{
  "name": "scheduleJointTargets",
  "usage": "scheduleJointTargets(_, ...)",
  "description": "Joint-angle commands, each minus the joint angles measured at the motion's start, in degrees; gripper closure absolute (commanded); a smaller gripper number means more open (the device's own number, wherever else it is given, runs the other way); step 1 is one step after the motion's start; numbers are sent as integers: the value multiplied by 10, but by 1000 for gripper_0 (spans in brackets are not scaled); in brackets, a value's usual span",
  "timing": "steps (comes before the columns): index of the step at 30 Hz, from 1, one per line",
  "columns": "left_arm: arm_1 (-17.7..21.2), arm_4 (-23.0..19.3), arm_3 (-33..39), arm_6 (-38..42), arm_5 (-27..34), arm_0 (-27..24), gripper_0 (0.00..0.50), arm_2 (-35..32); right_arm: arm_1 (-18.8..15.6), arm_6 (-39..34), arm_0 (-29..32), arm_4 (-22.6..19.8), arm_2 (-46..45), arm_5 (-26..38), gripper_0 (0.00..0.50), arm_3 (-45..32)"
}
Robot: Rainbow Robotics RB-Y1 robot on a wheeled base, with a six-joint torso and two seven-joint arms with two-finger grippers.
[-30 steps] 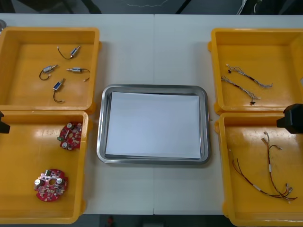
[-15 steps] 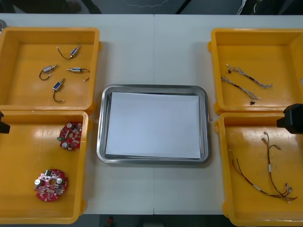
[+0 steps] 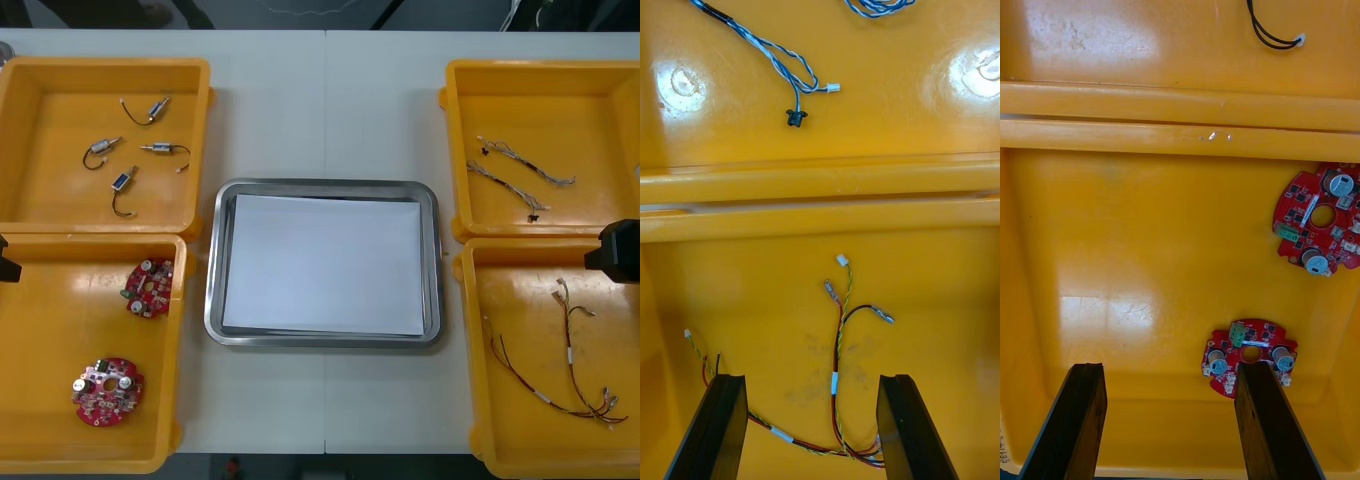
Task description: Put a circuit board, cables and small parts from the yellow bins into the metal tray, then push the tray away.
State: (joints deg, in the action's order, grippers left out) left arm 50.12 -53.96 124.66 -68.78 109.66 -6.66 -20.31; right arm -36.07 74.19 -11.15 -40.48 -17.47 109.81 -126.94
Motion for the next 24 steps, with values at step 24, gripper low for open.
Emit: scheduleJointTargets(24,10,-3,13,-26,3,1,0,-13,-10,-21,4,5,-4,2,0,-19)
